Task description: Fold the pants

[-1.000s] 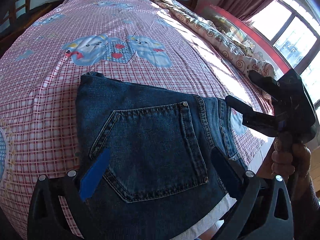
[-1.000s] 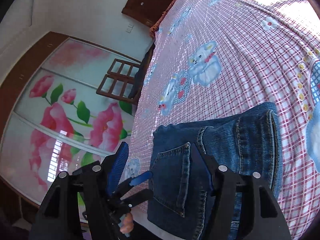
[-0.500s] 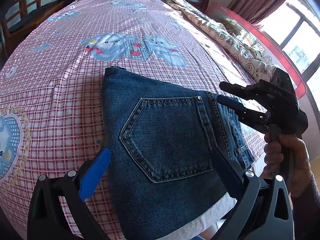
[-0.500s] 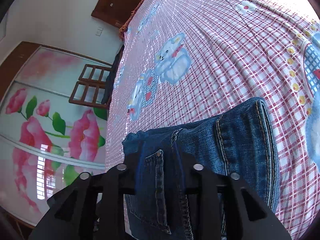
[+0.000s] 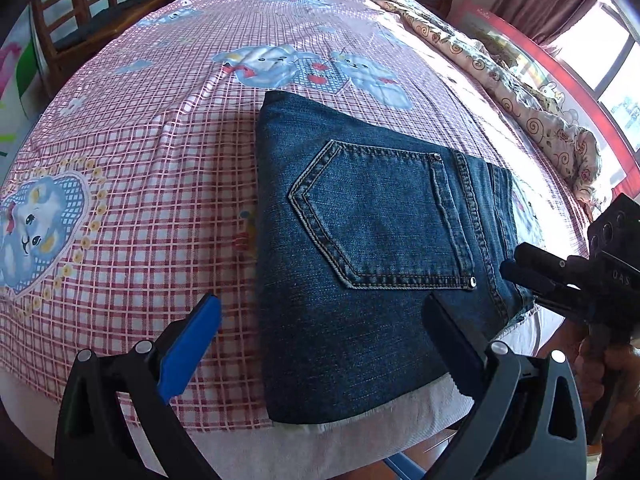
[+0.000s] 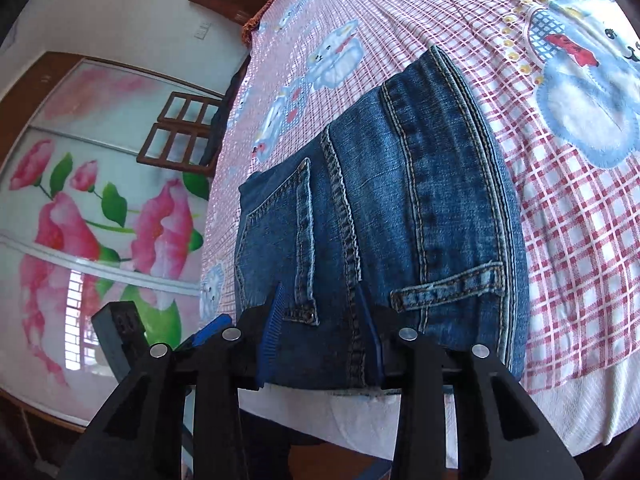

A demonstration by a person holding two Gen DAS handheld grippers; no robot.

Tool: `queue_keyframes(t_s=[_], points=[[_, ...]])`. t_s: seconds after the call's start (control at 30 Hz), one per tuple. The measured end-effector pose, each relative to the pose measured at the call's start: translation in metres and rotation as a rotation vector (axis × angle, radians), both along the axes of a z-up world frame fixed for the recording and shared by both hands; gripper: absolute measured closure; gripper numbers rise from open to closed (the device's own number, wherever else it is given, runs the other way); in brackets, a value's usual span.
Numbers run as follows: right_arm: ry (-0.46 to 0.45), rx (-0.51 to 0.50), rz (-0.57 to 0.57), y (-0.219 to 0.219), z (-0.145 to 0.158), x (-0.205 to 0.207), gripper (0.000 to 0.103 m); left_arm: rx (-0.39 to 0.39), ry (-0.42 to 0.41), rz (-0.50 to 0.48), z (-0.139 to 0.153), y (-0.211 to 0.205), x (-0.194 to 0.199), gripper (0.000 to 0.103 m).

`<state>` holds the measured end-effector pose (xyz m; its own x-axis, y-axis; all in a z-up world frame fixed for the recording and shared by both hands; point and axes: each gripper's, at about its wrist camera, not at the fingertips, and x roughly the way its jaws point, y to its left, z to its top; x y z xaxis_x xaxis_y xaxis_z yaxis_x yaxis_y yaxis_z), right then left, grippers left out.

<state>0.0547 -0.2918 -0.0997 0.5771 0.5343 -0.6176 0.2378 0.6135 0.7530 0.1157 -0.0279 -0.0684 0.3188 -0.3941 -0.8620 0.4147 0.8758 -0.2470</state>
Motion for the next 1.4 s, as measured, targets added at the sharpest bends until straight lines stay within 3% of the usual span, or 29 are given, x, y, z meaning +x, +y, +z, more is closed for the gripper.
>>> queue_keyframes(t_s=[0.07,0.13,0.23,0.27,0.43,0.57,0.7,0.77,0.87,1.1,1.2,1.3,1.4], points=[[0.044,-0.036,-0.007,-0.003,-0.01,-0.011,0.067,0.002,-0.002,0.009,0.001,0.001,-0.003,0.003],[0.045,0.025,-0.05,-0.015,-0.023,-0.024,0.071,0.028,-0.021,0.022,0.004,0.001,-0.007,0.003],[0.042,0.005,-0.06,-0.015,-0.016,-0.035,0.071,0.016,-0.03,0.029,0.013,0.004,-0.013,0.003],[0.041,0.001,-0.054,-0.013,-0.014,-0.037,0.067,0.005,-0.039,0.026,0.017,0.004,-0.017,0.003],[0.042,0.008,-0.055,-0.014,-0.011,-0.043,0.061,-0.146,-0.017,-0.041,0.026,-0.009,-0.035,0.003],[0.043,0.025,-0.073,-0.026,-0.015,-0.053,0.061,-0.074,0.027,-0.077,-0.012,-0.027,-0.038,0.003],[-0.022,-0.134,-0.119,-0.049,0.008,-0.065,0.061,0.021,-0.07,-0.152,-0.019,-0.037,-0.052,0.003],[-0.056,-0.227,-0.177,-0.064,0.021,-0.066,0.035,0.017,-0.061,-0.144,-0.019,-0.037,-0.05,0.003],[-0.054,-0.226,-0.207,-0.088,0.011,-0.054,0.034,-0.009,-0.043,-0.128,-0.017,-0.034,-0.046,0.002],[-0.014,-0.208,-0.187,-0.094,-0.022,-0.03,0.034,-0.014,-0.046,-0.137,-0.019,-0.033,-0.047,0.002],[-0.024,-0.269,-0.147,-0.08,-0.022,-0.028,0.034,-0.027,-0.042,-0.133,-0.02,-0.032,-0.046,0.002],[-0.023,-0.137,-0.079,-0.075,-0.025,-0.028,0.034,-0.046,-0.037,-0.127,-0.02,-0.03,-0.046,0.002],[-0.024,-0.164,-0.013,-0.06,-0.022,-0.028,0.034,-0.048,-0.035,-0.126,-0.021,-0.03,-0.046,0.002]])
